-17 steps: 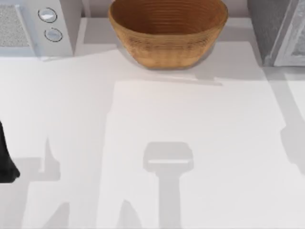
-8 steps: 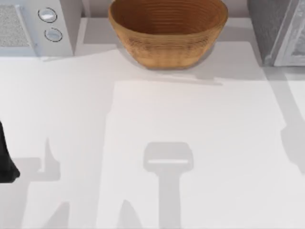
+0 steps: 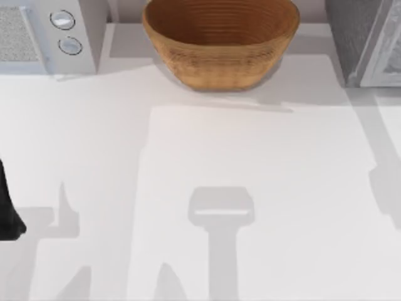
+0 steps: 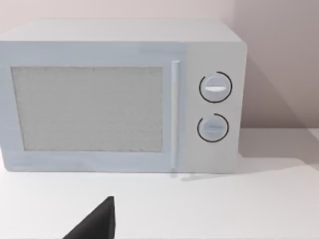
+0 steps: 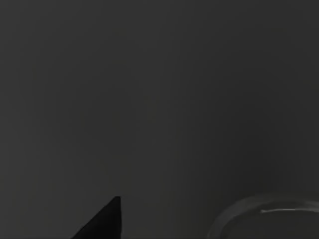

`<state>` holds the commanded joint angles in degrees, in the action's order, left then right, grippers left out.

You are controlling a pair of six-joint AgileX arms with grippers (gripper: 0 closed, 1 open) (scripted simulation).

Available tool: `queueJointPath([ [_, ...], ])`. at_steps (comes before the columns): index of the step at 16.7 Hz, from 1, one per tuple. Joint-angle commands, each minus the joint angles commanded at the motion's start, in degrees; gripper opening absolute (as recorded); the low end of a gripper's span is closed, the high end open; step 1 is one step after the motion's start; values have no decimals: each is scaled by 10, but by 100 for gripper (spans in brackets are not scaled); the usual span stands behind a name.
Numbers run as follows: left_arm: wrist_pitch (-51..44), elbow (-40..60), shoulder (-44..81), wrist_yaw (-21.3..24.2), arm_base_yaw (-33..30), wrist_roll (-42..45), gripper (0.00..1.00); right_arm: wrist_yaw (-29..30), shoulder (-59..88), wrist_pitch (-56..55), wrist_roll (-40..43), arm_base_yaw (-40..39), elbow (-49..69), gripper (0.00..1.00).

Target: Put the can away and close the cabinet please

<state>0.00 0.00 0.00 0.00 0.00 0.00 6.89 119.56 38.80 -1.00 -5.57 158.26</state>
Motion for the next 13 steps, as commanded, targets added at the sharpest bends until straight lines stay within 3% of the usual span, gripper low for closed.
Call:
queueJointPath([
  [7,0,0,0,0,0,0,100,-16,-80,-37,7,0,-83,100],
  [13,0,0,0,0,0,0,100,-49,-338,-139,27,12,-373,100],
])
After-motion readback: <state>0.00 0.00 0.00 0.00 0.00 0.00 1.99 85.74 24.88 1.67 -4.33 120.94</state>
